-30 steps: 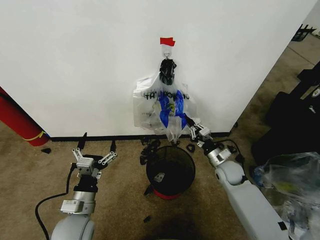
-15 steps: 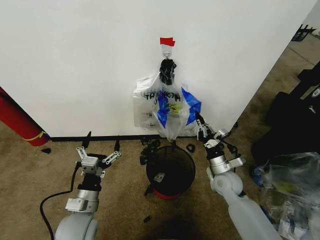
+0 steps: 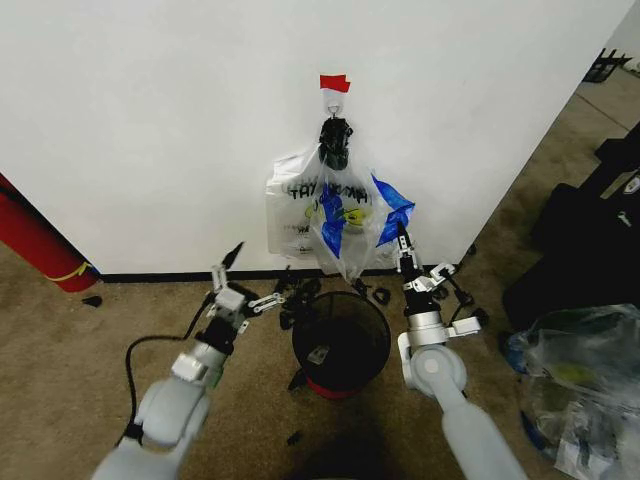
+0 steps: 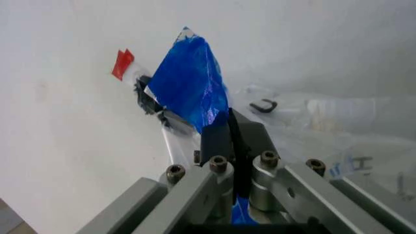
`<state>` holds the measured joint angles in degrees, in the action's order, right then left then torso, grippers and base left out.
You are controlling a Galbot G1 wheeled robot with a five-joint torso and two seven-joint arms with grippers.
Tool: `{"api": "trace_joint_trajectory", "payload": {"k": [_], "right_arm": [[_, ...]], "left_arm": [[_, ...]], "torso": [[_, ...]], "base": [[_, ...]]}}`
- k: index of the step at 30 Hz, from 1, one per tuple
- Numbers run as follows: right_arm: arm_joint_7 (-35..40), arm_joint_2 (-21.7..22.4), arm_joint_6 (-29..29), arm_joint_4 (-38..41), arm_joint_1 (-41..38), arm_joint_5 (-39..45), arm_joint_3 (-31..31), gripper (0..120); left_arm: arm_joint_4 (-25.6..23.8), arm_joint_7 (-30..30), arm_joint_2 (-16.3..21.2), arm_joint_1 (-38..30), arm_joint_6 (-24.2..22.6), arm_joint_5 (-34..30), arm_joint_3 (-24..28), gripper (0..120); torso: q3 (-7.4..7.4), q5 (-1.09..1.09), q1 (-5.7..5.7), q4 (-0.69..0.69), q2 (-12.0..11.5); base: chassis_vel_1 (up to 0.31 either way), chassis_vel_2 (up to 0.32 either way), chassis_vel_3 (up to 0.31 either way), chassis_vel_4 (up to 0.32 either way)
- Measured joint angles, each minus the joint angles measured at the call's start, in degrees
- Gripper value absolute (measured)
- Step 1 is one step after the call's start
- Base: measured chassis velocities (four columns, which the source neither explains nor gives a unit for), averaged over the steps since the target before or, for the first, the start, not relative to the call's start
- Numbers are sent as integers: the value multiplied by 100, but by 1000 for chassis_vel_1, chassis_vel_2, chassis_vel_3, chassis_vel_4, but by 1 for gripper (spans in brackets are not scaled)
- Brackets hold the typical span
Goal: Pick up the garbage bag from the wall and place it over the trash bin.
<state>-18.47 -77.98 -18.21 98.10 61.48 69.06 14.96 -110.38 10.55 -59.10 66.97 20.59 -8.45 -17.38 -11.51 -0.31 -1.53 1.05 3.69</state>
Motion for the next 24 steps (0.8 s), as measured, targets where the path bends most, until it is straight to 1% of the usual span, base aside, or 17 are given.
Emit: {"api": "trace_joint_trajectory", "payload": {"k": [1,3,4,6,7,8,9,11,15,16,19,24], "right_arm": [[0,0,0,0,0,0,0,0],[0,-59,1,-22,-18,-56,-43,0],[0,-104,3,-32,-17,-124,-64,0],[0,-128,3,-34,-14,-177,-67,0],[0,-155,3,-37,-3,-233,-72,0],[0,-155,3,-37,-3,-233,-72,0],[-2,-196,4,-41,11,-306,-78,0],[-2,-253,4,-67,16,-389,-84,0],[-2,-353,2,-109,-2,-465,-81,0],[-2,-353,2,-109,-2,-465,-81,0],[-4,-424,-18,-119,-17,-469,-43,0],[-3,-509,-61,-151,-18,-464,5,0]], "left_arm": [[0,0,0,0,0,0,0,100],[87,-9,285,-321,-78,-280,362,100],[159,-217,494,-693,-273,-492,814,100],[186,-412,557,-885,-468,-558,1063,100],[220,-715,595,-1114,-765,-627,1363,100],[220,-715,595,-1114,-765,-627,1363,100],[290,-1088,589,-1403,-1136,-742,1704,100],[423,-1386,519,-1711,-1492,-851,1989,100],[753,-1515,393,-2142,-1774,-903,2305,100],[753,-1515,393,-2142,-1774,-903,2305,100],[979,-1556,264,-2401,-1906,-915,2474,98],[1102,-1606,74,-2595,-2052,-891,2617,98]], "torso": [[0,0,0,0,0],[0,1,0,-4,0],[0,0,0,-2,0],[0,1,0,-1,0],[0,0,0,0,0],[0,0,0,0,0],[0,0,0,0,0],[0,1,0,0,0],[0,1,0,-1,0],[0,1,0,-1,0],[0,1,0,-1,0],[0,1,0,-2,0]], "base": [[0,0,0,0],[0,0,0,0],[0,0,0,0],[0,0,0,0],[0,0,0,0],[0,0,0,0],[0,0,0,0],[0,0,0,0],[0,0,0,0],[0,0,0,0],[0,0,0,0],[0,0,0,0]]}}
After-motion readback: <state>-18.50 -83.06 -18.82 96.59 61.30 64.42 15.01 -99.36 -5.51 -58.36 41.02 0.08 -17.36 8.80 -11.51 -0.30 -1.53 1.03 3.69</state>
